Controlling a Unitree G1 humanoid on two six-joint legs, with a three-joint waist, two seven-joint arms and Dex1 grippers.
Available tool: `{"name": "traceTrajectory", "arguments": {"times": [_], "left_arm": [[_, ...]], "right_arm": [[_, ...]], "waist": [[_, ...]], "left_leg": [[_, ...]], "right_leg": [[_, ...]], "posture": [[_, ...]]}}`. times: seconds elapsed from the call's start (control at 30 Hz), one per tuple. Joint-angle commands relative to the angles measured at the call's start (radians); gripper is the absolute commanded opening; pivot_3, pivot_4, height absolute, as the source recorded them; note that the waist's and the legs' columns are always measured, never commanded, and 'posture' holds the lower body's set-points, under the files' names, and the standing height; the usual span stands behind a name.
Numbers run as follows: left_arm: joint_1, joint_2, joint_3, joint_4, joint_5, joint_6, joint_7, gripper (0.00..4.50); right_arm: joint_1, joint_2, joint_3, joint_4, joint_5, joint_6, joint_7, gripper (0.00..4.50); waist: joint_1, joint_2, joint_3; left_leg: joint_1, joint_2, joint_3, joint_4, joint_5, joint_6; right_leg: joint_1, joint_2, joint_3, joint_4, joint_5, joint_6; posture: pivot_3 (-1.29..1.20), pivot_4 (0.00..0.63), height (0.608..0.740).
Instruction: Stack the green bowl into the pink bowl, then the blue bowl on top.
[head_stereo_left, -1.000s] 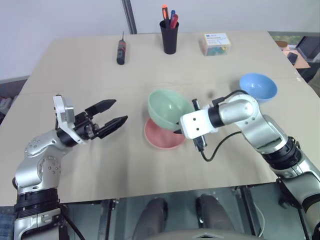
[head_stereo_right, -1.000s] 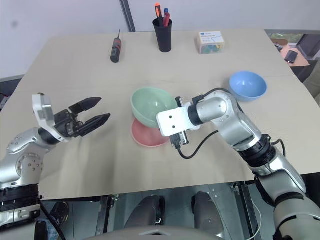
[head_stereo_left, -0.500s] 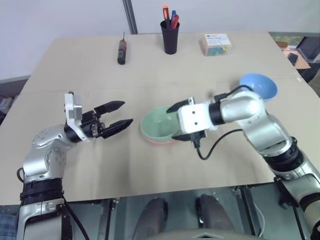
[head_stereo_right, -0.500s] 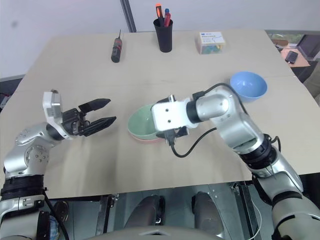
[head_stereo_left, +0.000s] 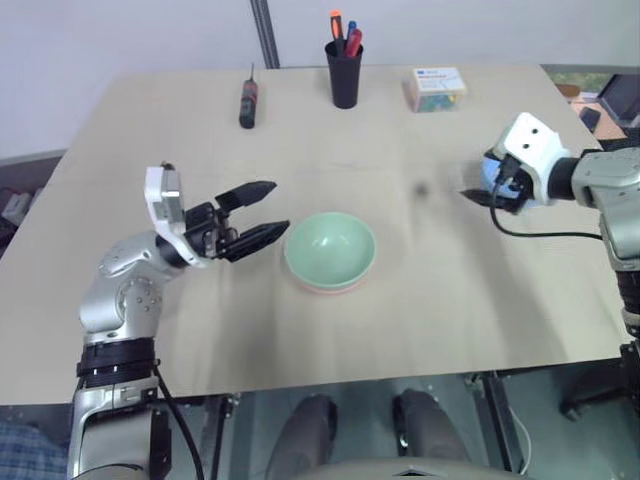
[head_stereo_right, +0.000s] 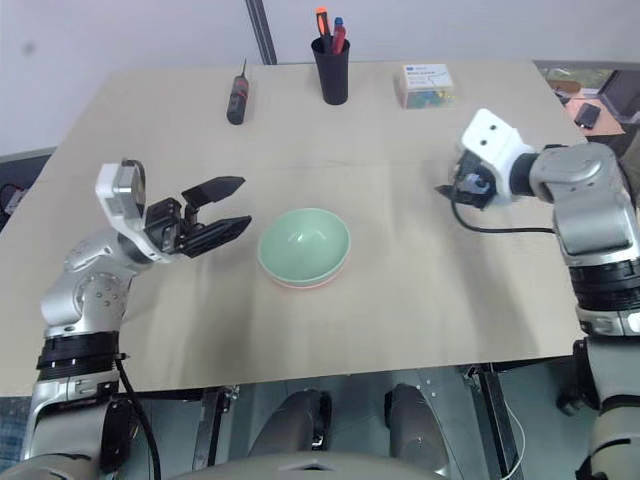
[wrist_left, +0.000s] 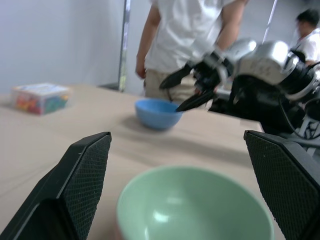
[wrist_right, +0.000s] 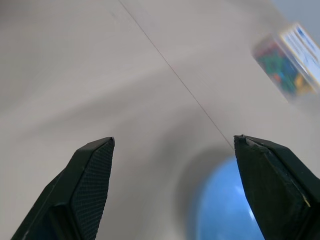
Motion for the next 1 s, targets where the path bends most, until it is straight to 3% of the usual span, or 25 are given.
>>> {"name": "traceTrajectory", "arguments": {"times": [0.03,0.3,0.43,0.63,0.87,1.0], "left_arm": [[-0.017,-0.007,0.005,-0.052,-0.027,0.003,0.014,4.50],[-0.033,-0.030,-0.008,-0.064,-0.030,0.004,0.028,4.50],[-0.036,-0.033,-0.012,-0.065,-0.029,0.002,0.029,4.50],[-0.036,-0.036,-0.004,-0.054,-0.029,-0.006,0.049,4.50],[-0.017,-0.027,0.006,-0.045,-0.025,-0.018,0.050,4.50],[-0.004,-0.003,0.015,-0.034,-0.019,-0.020,0.034,4.50]], "right_arm": [[0.010,-0.001,-0.017,0.102,-0.010,-0.086,-0.044,4.00],[-0.034,0.060,0.017,0.439,-0.050,-0.276,-0.111,4.00],[-0.061,0.073,0.051,0.560,-0.090,-0.385,-0.123,2.81],[-0.086,0.086,0.050,0.605,-0.095,-0.432,-0.117,0.10],[-0.090,0.078,0.047,0.576,-0.094,-0.465,-0.093,0.10],[-0.090,0.073,0.041,0.445,-0.073,-0.471,-0.055,0.10]], "waist": [[-0.001,0.000,0.000],[0.005,0.000,0.000],[0.003,0.000,0.000],[0.004,0.000,0.000],[0.004,0.000,0.000],[0.003,0.001,0.000]], "left_leg": [[0.000,0.000,0.000,0.000,0.000,0.000],[0.000,0.000,0.001,0.002,0.000,0.000],[0.000,0.000,0.001,0.002,0.000,0.000],[0.000,0.000,0.001,0.002,0.000,0.000],[0.000,0.001,0.001,0.002,0.000,0.000],[0.000,0.001,0.001,0.002,0.000,0.000]], "right_leg": [[0.000,0.000,0.000,0.001,0.000,0.000],[0.000,0.001,0.001,0.002,0.000,0.000],[0.000,0.001,0.002,0.002,0.000,0.000],[0.000,0.001,0.001,0.002,0.000,0.000],[0.000,0.002,0.001,0.002,0.000,0.000],[0.000,0.002,0.002,0.002,0.000,0.000]], "posture": [[0.00,0.150,0.740],[0.00,0.150,0.740],[0.00,0.150,0.740],[0.00,0.150,0.740],[0.00,0.150,0.740],[0.00,0.150,0.740]]}}
